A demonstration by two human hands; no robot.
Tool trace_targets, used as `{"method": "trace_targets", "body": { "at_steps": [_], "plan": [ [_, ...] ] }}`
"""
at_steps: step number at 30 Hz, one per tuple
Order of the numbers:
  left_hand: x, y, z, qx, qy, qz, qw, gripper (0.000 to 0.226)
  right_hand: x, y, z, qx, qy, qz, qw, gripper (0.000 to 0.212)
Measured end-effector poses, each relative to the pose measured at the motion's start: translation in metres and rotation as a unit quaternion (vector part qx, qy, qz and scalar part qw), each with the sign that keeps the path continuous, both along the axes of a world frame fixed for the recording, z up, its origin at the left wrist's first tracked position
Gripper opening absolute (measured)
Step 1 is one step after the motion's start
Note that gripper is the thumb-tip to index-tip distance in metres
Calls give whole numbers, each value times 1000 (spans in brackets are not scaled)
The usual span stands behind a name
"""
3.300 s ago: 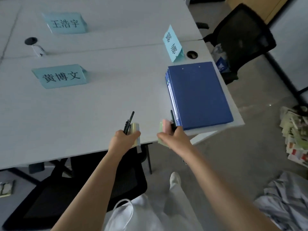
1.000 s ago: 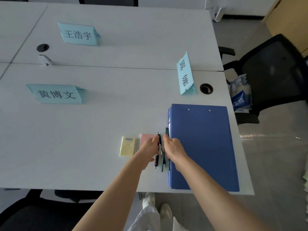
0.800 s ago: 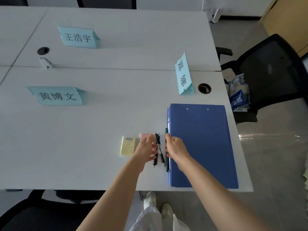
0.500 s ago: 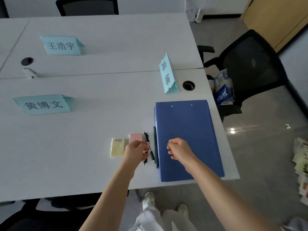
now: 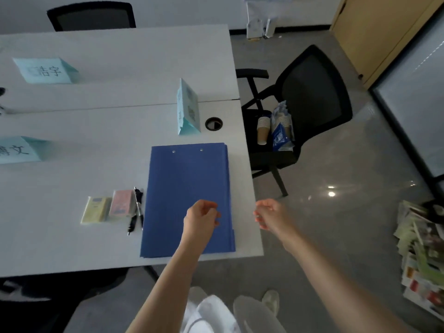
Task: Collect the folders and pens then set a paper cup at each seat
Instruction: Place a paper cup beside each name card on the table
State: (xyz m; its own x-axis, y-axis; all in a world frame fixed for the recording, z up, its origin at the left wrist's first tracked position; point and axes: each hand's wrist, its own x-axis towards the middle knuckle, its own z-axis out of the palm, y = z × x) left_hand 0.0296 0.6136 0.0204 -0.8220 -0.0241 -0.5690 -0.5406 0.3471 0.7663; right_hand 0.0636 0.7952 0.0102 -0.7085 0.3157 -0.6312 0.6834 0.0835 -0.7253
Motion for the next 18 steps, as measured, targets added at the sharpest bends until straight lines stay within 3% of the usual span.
{"method": "trace_targets", "body": {
  "at_steps": [9, 18],
  "plan": [
    [33, 152, -9, 0, -6, -3, 1000, 16, 9, 138, 2, -7, 10, 7, 1000, 10],
    [-34, 226, -32, -43, -5, 6, 999, 23, -81, 211, -10, 19, 18, 56, 998, 14]
  ]
}}
